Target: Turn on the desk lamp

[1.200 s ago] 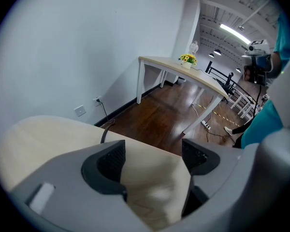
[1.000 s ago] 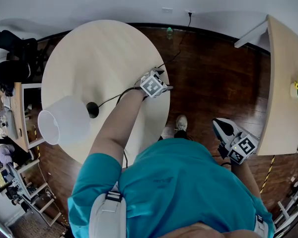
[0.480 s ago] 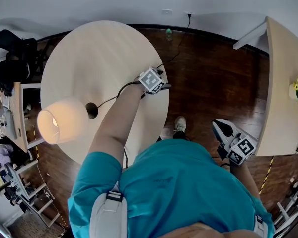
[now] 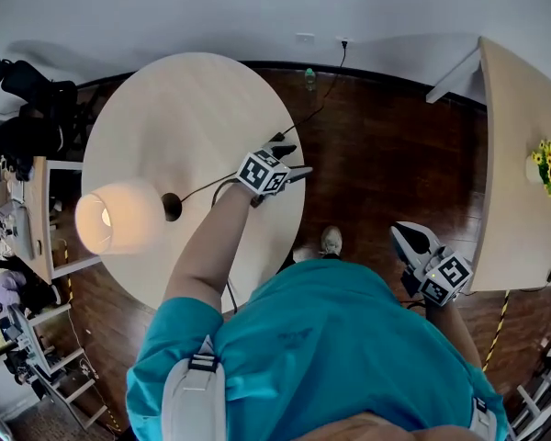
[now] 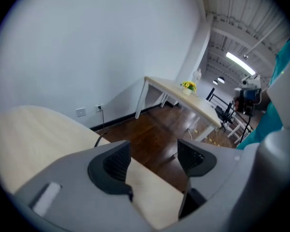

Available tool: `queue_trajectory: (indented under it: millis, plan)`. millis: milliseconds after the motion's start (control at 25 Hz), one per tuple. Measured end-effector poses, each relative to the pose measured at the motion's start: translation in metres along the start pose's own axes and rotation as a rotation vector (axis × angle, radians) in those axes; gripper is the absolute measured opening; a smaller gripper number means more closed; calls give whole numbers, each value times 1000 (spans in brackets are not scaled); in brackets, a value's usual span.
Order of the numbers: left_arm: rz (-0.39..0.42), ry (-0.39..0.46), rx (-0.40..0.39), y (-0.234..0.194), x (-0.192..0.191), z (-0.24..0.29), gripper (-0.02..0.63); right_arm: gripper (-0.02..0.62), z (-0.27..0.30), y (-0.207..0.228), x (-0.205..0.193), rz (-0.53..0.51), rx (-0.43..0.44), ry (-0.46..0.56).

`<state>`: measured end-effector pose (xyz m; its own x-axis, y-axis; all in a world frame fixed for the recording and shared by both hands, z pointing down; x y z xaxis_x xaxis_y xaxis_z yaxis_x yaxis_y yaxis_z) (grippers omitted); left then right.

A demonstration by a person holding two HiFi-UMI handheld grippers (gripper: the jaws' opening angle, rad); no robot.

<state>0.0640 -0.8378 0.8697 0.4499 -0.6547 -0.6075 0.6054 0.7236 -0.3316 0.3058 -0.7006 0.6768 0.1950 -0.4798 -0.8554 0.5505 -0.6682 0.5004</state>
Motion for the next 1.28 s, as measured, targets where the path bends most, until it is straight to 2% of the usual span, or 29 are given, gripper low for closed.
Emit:
queue_trajectory:
  millis: [120,200,360,560,680,800,1040,1160,1280]
  plan:
    - [-78,180,-27,52,11,-27,297,2,-29,0,0,-25,28,31]
    - [-100,277,-46,90,15,-45,272,2,-44,-2,-1,-39,53,47]
    - [-74,452,-120,168,15,-86,195,2,-57,-12,-7,-64,110,61]
    - [-57,635,-196,247,-2,-159,122,2,-59,-70,-7,-128,185,92]
    - [-42,708,-182,279,-27,-202,53,2,-64,-112,-18,-159,206,106]
    - [17,784,-175,306,-65,-246,0,2,-68,-157,-49,-187,204,97]
    - [136,854,-234,346,-171,-373,0,2,-44,-294,-112,-218,153,85]
    - [127,870,-255,345,-204,-444,0,2,-26,-365,-122,-190,124,91]
    - [114,894,-282,354,-224,-498,0,2,-31,-425,-118,-205,85,89]
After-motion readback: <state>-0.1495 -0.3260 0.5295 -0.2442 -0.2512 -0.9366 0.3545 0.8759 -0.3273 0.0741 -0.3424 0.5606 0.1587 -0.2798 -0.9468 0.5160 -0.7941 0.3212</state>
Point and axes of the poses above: the fingertips, and each gripper's own axes: z forward along the fingers, y to its right, x out of its top, the point moved 3 cm from there along -z, backward along the fingers, and after that the axes turned 1 degree about -z, right-handed, at the moved point
